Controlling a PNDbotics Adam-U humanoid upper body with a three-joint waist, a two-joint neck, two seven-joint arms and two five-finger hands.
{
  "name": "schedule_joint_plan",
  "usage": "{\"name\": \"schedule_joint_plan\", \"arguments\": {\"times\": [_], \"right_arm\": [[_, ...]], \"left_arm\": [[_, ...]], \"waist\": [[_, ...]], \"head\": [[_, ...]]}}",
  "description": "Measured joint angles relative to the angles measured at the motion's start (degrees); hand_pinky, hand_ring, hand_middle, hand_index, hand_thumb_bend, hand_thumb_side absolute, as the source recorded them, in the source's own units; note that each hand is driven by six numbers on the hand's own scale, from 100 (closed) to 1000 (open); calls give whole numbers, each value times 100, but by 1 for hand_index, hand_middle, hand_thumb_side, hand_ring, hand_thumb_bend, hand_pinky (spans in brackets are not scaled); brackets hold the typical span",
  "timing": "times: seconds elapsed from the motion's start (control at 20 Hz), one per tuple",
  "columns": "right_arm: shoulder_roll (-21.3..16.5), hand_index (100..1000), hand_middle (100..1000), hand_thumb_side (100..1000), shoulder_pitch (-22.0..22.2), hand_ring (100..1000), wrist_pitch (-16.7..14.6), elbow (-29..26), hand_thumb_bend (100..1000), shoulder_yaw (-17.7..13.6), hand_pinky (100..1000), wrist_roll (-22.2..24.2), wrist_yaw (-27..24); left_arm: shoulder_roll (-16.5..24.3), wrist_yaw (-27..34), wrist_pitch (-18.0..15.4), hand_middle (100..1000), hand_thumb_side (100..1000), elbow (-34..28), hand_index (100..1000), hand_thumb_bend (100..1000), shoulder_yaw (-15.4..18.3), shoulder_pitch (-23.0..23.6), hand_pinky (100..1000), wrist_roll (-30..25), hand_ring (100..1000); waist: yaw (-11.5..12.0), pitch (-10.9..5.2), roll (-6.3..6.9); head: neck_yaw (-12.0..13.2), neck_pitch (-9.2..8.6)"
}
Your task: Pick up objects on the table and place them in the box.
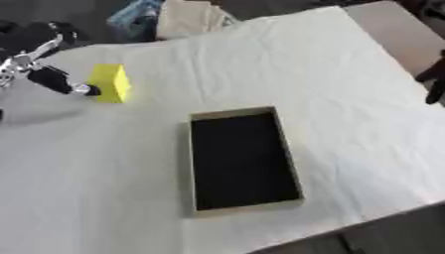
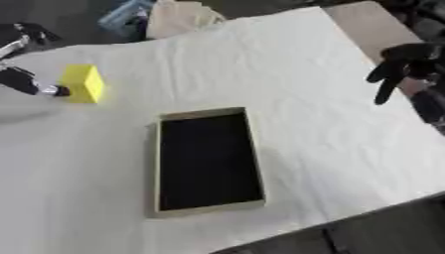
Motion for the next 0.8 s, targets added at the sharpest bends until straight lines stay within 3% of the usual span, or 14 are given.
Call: {"name": "schedule_joint_plan", "arguments": {"times": [0.4,0.8], "right_arm": [[7,901,675,615,-4,530,33,33,100,0,743,33,-40],[52,901,673,620,-48,530,58,38,100,0,744,58,-48]], "left_arm": [[-6,-70,-45,780,432,4,880,741,3,18,836,-59,777],[-54,-172,27,782,399,6,879,724,4,51,837,303,778]], "waist": [[-11,35,3],[-49,110,25]], "head": [[15,-24],[20,-29]]}}
